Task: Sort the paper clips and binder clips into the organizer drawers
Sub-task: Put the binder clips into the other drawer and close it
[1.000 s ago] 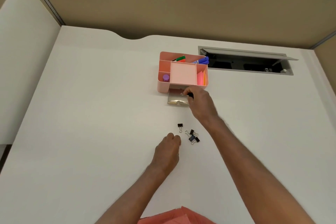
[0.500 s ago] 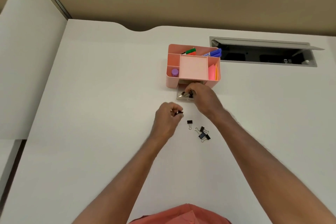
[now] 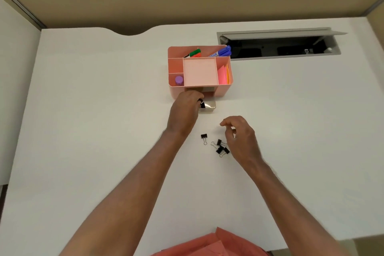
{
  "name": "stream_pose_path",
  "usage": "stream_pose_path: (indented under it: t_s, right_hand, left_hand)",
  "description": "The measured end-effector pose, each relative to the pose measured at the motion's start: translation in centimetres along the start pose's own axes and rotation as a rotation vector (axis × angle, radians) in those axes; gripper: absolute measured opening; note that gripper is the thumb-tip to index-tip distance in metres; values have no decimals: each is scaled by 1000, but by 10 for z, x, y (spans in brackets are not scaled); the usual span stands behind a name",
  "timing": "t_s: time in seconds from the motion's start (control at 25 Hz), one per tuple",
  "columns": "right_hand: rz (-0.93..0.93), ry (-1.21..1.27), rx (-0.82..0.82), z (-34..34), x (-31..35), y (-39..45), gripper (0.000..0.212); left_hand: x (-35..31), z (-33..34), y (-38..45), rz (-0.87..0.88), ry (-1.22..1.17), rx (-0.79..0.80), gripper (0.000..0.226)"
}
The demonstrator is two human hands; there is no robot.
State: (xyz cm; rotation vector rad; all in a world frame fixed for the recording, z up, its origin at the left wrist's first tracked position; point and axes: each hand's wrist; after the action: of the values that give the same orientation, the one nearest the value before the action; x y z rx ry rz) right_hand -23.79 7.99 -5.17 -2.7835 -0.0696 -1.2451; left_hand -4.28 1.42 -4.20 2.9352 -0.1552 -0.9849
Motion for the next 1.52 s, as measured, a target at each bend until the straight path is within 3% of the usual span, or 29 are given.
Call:
stream_pose_path:
  t_s: [0.2,0.32,0.4,0.48,0.76,0.92,1.08,1.16,1.32,1.52]
  right_hand:
    - [147,-18,129,-4,-16,-32,37]
    - [27,-356,342,5,-13,-53,72]
    - [-33,-521,390,10,-8,-57,76]
    - [-30,-567,385,12,-5,-57,71]
    - [33,-350,298,5,-2,-48,28]
    - [133,-255,331,2,-1,-45,19]
    - [181,-274,336,4,2,-41,21]
    - [190,-316,337,6,3,-41,23]
    - [223,-223,299,3,-1,-39,26]
    - [372,2,259,-12,4,-15,29]
  left_hand:
    - [-10,10,-40,92,-49,-68,16]
    - [-14,26,-82,13,-41,167,30]
    - [-12,37,-103,-55,2,303,44]
    - [-10,42,-110,-81,4,323,44]
    - [-6,39,-96,-134,-52,333,15]
    - [-4,40,-101,-167,-106,278,10]
    - [-6,41,-109,-271,-251,261,12]
    - [-8,41,-117,-234,-279,302,16]
    - [-17,43,-122,-101,-75,427,34]
    - [-22,43,-114,-67,39,413,16]
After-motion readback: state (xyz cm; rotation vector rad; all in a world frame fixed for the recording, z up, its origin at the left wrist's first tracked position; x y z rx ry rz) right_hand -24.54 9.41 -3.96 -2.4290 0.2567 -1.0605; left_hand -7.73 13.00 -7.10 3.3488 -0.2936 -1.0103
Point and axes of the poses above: each hand's wrist, its own y-axis towards the middle knuckle, its own z-axis out of the palm, x = y × z, and after that the axes turned 3 degrees about x, right-handed
